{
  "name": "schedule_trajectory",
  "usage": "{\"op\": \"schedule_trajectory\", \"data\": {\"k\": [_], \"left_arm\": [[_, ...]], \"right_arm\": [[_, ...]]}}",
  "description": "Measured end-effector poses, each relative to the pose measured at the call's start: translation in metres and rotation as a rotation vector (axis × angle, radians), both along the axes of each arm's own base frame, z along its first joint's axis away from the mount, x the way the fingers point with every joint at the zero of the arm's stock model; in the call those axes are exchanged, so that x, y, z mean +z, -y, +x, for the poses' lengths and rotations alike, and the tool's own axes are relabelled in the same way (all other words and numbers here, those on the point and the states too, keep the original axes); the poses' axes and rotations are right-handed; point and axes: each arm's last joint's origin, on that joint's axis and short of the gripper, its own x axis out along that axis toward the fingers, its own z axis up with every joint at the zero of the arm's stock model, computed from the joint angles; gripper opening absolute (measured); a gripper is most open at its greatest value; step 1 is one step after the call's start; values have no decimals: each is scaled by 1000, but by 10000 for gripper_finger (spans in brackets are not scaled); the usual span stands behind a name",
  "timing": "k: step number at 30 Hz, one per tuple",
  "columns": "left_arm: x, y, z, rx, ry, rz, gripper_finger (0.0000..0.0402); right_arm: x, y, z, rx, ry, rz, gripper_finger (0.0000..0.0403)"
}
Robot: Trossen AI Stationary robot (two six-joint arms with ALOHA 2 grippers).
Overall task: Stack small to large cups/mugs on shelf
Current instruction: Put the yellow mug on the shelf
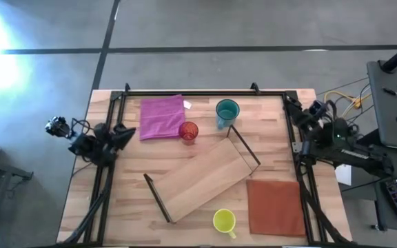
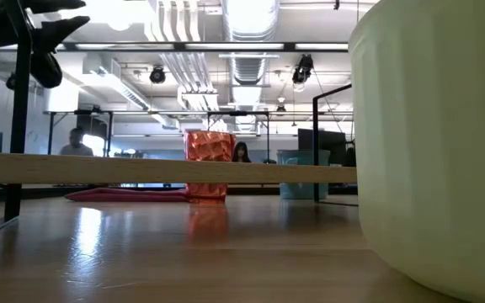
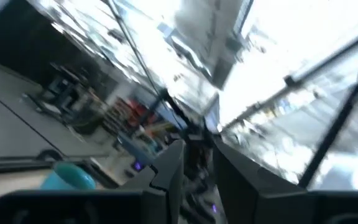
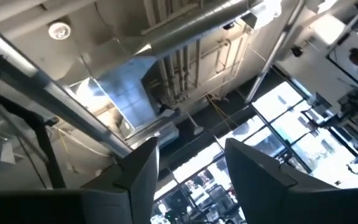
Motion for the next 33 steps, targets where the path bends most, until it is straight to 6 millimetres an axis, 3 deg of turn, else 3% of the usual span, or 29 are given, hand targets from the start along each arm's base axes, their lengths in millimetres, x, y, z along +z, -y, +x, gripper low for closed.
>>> {"op": "schedule_trajectory", "data": {"k": [7, 12, 18, 24, 33], "left_arm": [[2, -1, -2, 13, 27, -27, 73], [2, -1, -1, 13, 24, -28, 73], [2, -1, -1, 17, 21, -31, 73], [2, -1, -1, 18, 22, -32, 73], [2, -1, -1, 18, 21, -32, 73]], "right_arm": [[24, 5, 15, 80, 5, 107, 178], [53, 7, 26, 124, 7, 72, 178], [74, 18, 58, 175, -110, 146, 178], [80, 17, 105, 284, -625, 256, 178], [97, -25, 154, 177, -1384, 162, 178]]}}
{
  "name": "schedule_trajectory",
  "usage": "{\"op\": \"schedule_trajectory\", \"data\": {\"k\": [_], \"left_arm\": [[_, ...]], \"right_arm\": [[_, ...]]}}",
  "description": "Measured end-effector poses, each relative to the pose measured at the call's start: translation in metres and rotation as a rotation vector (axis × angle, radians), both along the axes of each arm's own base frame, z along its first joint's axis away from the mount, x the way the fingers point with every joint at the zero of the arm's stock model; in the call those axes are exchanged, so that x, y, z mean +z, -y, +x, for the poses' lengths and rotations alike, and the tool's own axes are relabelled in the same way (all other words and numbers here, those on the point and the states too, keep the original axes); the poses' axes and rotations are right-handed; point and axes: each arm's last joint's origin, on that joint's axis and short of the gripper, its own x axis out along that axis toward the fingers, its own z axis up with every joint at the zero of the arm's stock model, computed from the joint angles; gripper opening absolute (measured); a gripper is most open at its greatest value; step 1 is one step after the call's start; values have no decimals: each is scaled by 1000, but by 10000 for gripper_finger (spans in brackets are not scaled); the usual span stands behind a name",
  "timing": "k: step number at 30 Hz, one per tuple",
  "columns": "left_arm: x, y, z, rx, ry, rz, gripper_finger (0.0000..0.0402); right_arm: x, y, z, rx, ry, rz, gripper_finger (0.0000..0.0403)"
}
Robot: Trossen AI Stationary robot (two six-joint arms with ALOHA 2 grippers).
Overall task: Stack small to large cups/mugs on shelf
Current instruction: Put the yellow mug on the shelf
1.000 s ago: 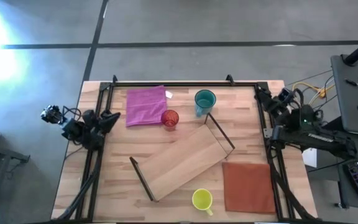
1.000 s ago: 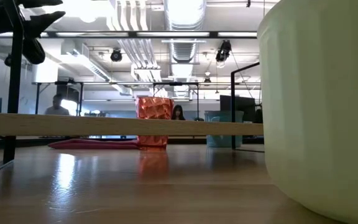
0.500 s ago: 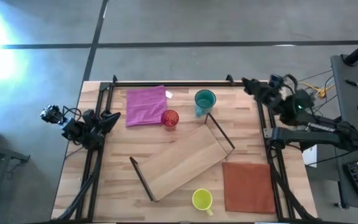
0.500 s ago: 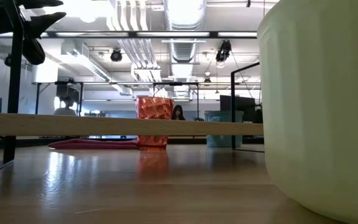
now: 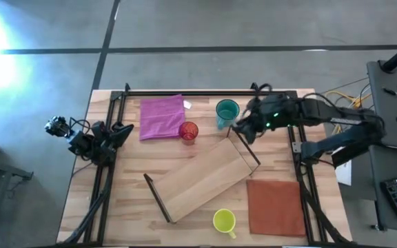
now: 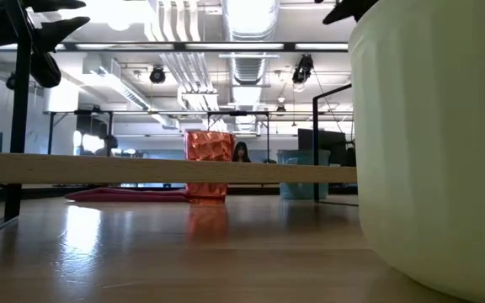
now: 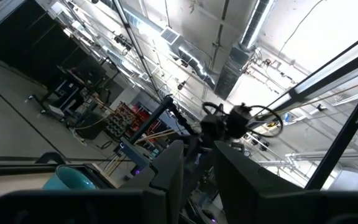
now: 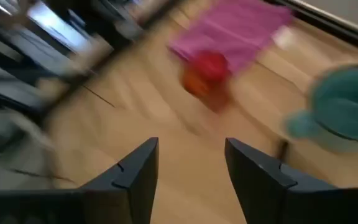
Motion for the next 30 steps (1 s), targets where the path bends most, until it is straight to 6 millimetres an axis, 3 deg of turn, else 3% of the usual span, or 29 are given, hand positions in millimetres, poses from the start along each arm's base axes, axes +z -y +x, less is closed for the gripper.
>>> {"op": "schedule_trajectory", "data": {"k": [7, 13, 22, 30], "left_arm": [[-1, 0, 1, 0, -14, 9, 73], [-4, 2, 3, -2, -49, 28, 73], [-8, 3, 5, -2, -96, 55, 73], [-13, 4, 7, -2, -148, 86, 73]], "right_arm": [[-1, -49, 10, -36, -333, 37, 178], [-18, -106, 15, -148, -413, 196, 178], [-46, -184, 0, -471, -523, 506, 178], [-91, -228, 37, -503, -551, 643, 178]]}}
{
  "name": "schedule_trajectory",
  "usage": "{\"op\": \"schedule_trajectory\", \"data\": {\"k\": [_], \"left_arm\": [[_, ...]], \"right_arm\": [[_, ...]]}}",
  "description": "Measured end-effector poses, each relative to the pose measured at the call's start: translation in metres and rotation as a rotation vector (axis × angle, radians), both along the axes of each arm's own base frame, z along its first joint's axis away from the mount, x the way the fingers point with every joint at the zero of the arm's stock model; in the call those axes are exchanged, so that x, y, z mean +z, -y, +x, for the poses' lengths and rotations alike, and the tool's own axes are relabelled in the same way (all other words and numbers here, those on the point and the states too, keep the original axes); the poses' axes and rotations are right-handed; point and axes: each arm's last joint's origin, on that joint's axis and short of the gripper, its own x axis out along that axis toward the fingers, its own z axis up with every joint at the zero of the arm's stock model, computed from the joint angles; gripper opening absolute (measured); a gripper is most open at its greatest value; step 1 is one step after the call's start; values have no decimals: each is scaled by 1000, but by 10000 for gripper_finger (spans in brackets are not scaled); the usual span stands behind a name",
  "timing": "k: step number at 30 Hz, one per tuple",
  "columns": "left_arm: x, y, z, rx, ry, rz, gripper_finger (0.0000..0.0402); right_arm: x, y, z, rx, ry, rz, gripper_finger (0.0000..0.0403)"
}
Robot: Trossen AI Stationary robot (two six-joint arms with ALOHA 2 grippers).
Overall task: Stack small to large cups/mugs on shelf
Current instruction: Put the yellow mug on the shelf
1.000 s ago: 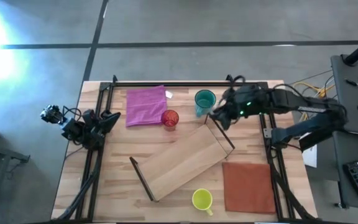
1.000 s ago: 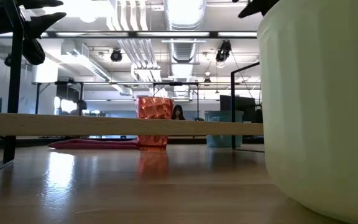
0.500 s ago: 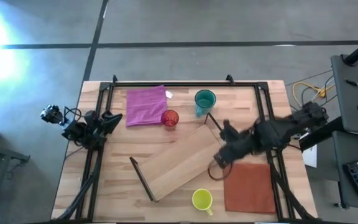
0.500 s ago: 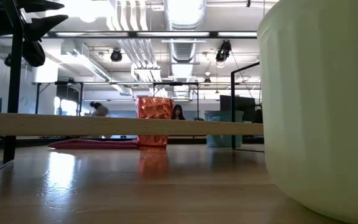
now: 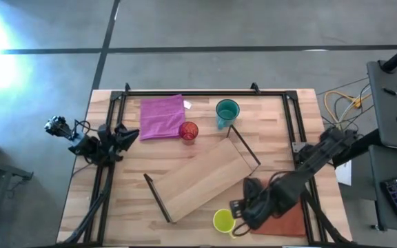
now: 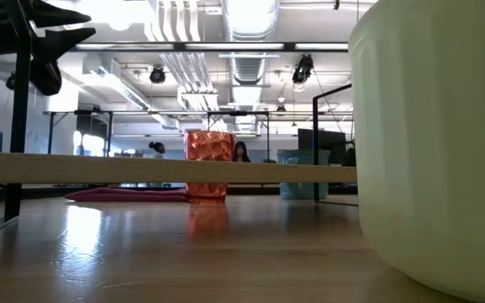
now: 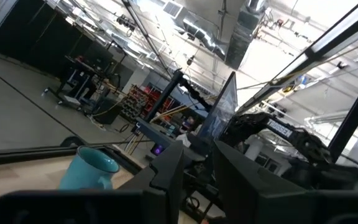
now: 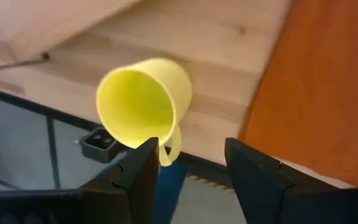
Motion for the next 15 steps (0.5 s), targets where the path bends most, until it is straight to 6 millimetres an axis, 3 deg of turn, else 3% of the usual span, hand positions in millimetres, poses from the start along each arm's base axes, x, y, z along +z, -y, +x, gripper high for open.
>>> {"op": "schedule_trajectory", "data": {"k": [5, 15], "left_arm": [[-1, 0, 0, 0, -13, 7, 73], [-1, 0, 0, 0, -13, 7, 73]], "right_arm": [[-23, -9, 9, 22, -80, 1, 178], [-51, -21, 33, 40, -37, 21, 178]]}}
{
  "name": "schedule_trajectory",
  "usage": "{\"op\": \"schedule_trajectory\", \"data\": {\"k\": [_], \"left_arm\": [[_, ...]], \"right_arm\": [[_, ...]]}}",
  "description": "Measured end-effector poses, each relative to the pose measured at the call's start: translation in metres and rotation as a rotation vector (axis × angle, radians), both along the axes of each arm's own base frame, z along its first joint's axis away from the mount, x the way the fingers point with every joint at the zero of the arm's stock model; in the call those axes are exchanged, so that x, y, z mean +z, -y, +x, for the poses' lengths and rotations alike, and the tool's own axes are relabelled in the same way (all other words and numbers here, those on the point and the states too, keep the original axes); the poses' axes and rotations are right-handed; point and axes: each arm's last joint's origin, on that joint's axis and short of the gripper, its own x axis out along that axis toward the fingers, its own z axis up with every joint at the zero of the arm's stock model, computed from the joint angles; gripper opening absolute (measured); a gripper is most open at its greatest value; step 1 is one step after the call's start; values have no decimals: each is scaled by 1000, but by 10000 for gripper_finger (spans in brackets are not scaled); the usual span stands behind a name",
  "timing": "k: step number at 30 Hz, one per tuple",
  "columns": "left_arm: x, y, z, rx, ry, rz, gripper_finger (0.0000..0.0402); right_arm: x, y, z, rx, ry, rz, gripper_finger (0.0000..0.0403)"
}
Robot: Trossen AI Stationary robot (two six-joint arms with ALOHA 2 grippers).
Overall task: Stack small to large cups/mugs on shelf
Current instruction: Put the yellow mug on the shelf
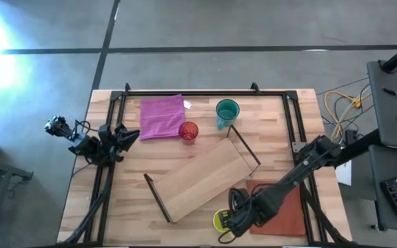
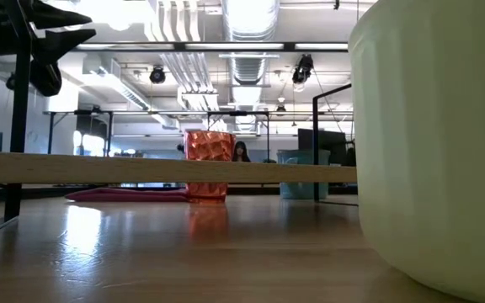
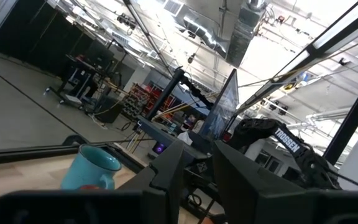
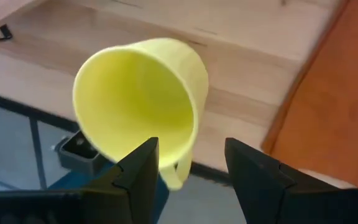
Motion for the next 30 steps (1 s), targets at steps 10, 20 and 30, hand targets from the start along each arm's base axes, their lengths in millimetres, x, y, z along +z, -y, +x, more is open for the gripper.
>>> {"op": "schedule_trajectory", "data": {"k": [10, 20, 30], "left_arm": [[0, 0, 0, 0, 0, 0, 73], [-1, 0, 0, -7, 4, -19, 73], [-2, 0, 1, -7, -12, -11, 73]], "right_arm": [[-36, -5, 10, 11, -74, -64, 176], [-38, 7, 18, 85, -62, -116, 58], [-9, 46, 27, 216, -34, -150, 10]]}}
